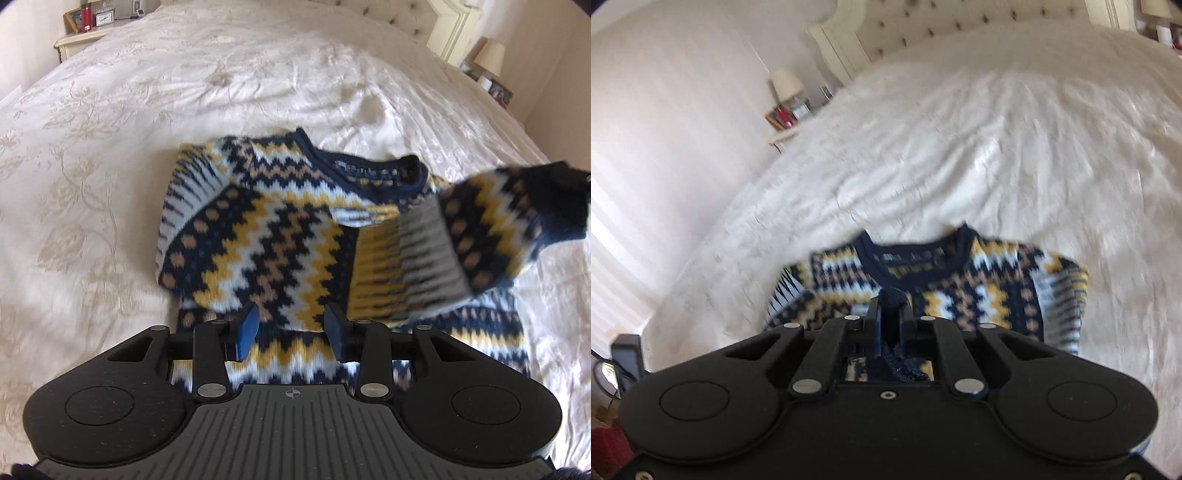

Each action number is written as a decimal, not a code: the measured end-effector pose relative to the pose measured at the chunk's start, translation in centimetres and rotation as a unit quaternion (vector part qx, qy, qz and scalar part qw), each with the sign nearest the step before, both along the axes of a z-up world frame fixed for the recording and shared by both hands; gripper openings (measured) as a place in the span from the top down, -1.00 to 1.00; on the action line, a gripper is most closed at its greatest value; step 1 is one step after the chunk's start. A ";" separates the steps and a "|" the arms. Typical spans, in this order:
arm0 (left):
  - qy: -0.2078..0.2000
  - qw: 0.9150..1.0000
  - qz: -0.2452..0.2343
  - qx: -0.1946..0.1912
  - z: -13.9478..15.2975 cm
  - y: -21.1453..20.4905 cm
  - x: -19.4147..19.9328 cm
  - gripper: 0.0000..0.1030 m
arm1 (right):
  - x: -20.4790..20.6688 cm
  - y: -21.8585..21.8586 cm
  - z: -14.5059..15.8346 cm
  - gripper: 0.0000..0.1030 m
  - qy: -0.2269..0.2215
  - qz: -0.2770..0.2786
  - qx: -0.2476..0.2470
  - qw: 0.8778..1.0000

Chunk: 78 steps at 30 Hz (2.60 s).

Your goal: Fold small clothes

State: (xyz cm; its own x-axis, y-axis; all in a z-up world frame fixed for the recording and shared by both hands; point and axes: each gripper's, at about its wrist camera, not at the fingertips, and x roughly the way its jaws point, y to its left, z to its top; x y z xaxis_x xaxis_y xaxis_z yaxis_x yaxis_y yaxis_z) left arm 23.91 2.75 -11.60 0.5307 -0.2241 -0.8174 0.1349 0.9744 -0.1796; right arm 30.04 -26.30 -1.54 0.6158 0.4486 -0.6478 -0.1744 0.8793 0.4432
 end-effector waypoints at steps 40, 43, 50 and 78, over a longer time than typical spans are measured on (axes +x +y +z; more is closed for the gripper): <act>0.041 0.998 0.046 0.002 -0.8 6.1 -2.0 -0.33 | -4.5 -4.5 -9.5 -0.72 0.129 -0.111 -0.121 0.978; 0.052 0.998 0.043 0.004 -1.0 6.1 -4.7 -0.33 | -6.9 -3.9 -9.5 -0.77 0.137 -0.103 -0.110 0.979; 0.085 0.996 0.035 -0.001 -2.2 5.3 -10.3 -0.33 | -12.4 -2.8 -10.2 -0.79 0.160 -0.066 -0.091 0.981; 0.144 0.989 -0.010 -0.012 -7.3 3.2 -18.8 -0.33 | -22.5 1.9 -14.3 -0.80 0.231 0.082 -0.017 0.969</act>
